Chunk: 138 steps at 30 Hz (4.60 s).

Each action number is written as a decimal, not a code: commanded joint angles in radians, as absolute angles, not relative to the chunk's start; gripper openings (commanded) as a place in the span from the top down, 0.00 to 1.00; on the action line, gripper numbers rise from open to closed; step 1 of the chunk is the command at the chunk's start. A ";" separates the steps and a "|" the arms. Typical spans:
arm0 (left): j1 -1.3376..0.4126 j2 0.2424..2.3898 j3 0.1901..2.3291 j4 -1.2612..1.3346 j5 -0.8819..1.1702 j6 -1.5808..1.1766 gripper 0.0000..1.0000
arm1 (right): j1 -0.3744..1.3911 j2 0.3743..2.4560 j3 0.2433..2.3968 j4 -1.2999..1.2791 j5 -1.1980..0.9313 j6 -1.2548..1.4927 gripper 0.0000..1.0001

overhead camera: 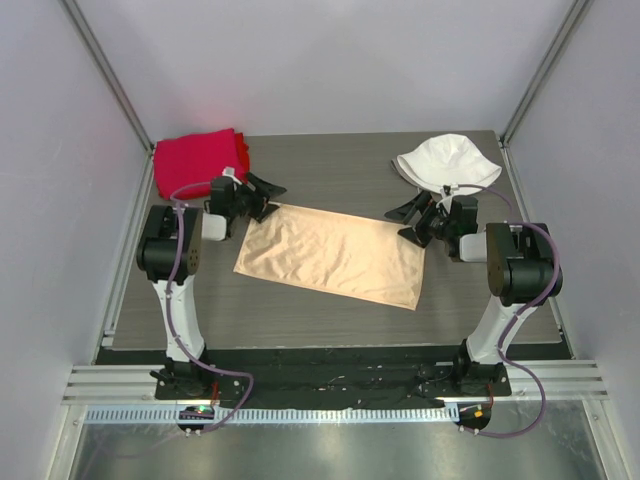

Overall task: Fold the napkin into a case and place the utensils inside
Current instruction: Smooth out the rectangle-folded napkin at the center of the board.

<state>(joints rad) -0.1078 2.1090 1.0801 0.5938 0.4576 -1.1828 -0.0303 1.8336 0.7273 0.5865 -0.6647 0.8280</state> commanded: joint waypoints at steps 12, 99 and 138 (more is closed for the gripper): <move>-0.003 2.184 1.146 0.522 0.420 -1.075 0.27 | -0.052 1.818 0.739 0.549 -0.666 0.795 0.00; -0.359 2.177 1.192 0.854 0.416 -1.341 0.29 | 0.230 1.897 1.080 0.413 -0.523 0.839 0.01; -0.026 2.235 1.227 0.513 0.457 -0.993 0.28 | 0.163 1.993 0.940 0.436 -0.541 0.779 0.03</move>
